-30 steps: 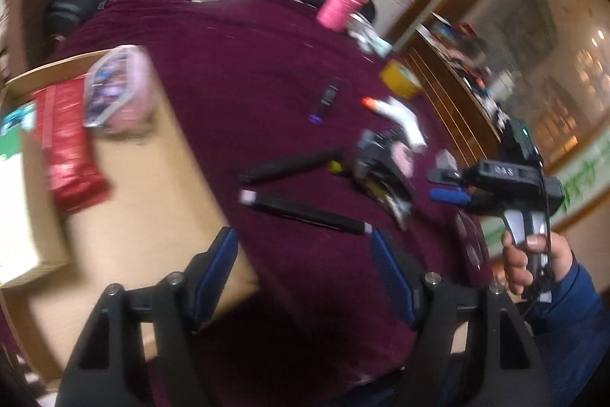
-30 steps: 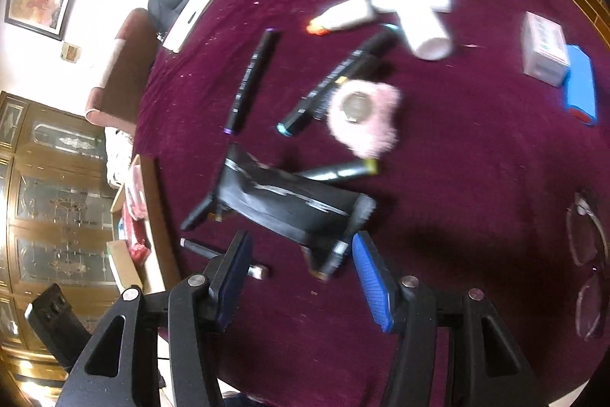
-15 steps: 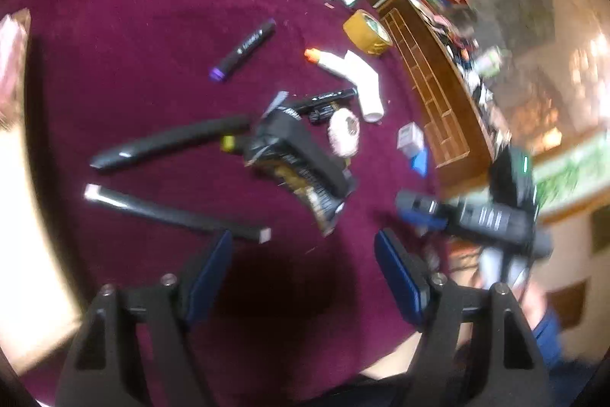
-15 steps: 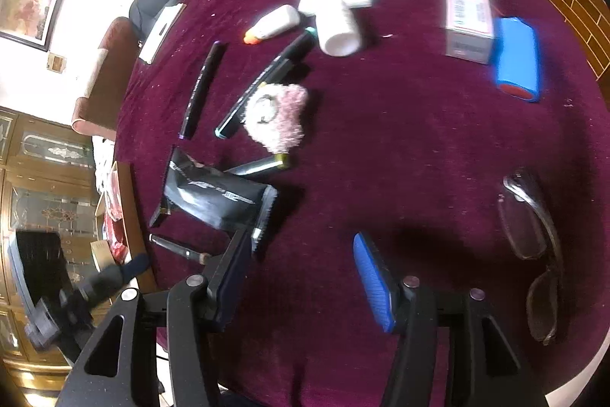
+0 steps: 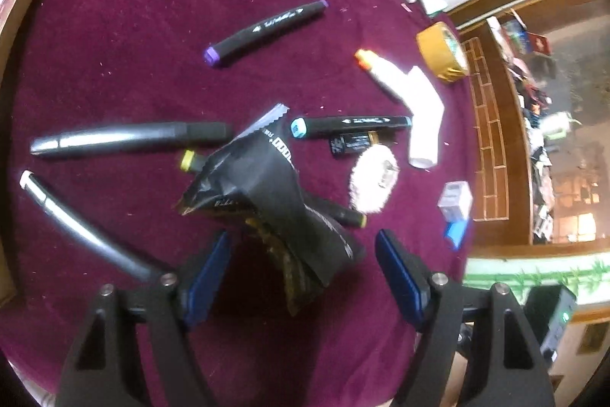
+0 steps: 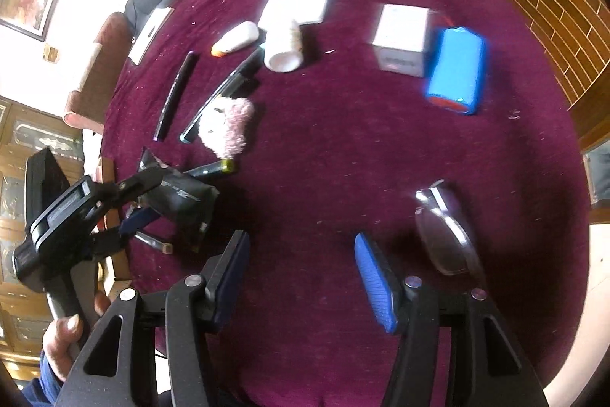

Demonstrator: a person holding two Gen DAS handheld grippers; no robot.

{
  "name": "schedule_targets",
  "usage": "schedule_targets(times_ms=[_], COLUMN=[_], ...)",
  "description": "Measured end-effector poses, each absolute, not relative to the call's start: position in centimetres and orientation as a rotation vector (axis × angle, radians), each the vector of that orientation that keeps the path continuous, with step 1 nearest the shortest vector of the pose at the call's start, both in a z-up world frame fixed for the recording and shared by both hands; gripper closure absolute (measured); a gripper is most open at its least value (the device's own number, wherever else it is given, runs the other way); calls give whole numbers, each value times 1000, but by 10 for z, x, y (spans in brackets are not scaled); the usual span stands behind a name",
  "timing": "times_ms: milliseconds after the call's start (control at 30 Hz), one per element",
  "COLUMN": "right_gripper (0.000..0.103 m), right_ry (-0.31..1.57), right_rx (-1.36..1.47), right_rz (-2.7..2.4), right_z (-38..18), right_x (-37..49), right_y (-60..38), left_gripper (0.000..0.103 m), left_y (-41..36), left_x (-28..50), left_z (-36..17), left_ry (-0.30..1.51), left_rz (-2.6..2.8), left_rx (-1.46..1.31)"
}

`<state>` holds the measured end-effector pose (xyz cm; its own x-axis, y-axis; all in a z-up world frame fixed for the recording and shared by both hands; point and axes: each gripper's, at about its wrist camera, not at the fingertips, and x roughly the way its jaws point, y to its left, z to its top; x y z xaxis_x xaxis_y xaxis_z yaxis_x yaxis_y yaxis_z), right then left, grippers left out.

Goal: Organize objects
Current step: 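Return both tools to the table and grasp the black pouch with the left tool, then grasp the pink fluffy puff with the right tool while the left tool holds the black pouch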

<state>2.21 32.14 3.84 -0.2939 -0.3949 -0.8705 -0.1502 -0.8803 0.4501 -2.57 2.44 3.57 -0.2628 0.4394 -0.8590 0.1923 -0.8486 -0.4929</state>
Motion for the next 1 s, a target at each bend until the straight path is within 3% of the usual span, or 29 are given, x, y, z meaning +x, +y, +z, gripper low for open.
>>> schedule_targets(times_ms=[233, 333, 433, 1000], right_gripper=[41, 41, 41, 35], right_ry=[-665, -665, -647, -600], right_rx=[1766, 1755, 1748, 1865], right_rz=[-2311, -2304, -2295, -2231], right_z=[39, 39, 39, 26], right_x=[21, 15, 7, -107], right_y=[337, 338, 333, 240], left_gripper=[29, 51, 58, 59], left_y=[45, 48, 37, 13], left_x=[-42, -37, -25, 2], left_z=[17, 20, 19, 20], left_ry=[-591, -440, -397, -285], left_rz=[2325, 2356, 2360, 2382], left_rx=[-1743, -1699, -1679, -1676])
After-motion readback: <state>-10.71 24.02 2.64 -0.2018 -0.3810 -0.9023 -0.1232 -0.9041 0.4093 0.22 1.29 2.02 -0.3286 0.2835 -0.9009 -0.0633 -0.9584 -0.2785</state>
